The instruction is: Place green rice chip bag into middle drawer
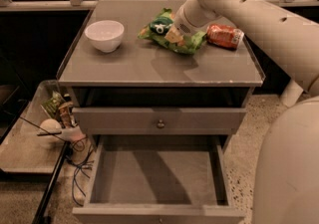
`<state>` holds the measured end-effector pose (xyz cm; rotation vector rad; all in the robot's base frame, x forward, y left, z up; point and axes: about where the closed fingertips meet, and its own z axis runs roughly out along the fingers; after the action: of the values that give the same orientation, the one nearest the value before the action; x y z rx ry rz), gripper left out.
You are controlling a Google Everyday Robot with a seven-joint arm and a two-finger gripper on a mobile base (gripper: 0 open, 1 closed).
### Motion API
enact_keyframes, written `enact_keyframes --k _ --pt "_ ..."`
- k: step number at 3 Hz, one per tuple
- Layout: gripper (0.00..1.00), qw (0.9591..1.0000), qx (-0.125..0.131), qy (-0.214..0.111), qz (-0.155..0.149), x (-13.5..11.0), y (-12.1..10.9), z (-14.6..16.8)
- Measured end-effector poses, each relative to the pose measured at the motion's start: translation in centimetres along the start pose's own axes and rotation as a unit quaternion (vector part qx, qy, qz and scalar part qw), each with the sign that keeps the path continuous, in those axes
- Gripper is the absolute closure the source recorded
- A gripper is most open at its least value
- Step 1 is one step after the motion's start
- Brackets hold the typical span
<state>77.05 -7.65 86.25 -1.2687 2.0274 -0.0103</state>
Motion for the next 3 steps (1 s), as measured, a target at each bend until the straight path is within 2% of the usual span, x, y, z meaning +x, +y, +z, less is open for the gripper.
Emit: enact_keyframes --k 3 --pt "1.0 1.0 0.0 0.0 0.0 -0.2 -1.4 0.9"
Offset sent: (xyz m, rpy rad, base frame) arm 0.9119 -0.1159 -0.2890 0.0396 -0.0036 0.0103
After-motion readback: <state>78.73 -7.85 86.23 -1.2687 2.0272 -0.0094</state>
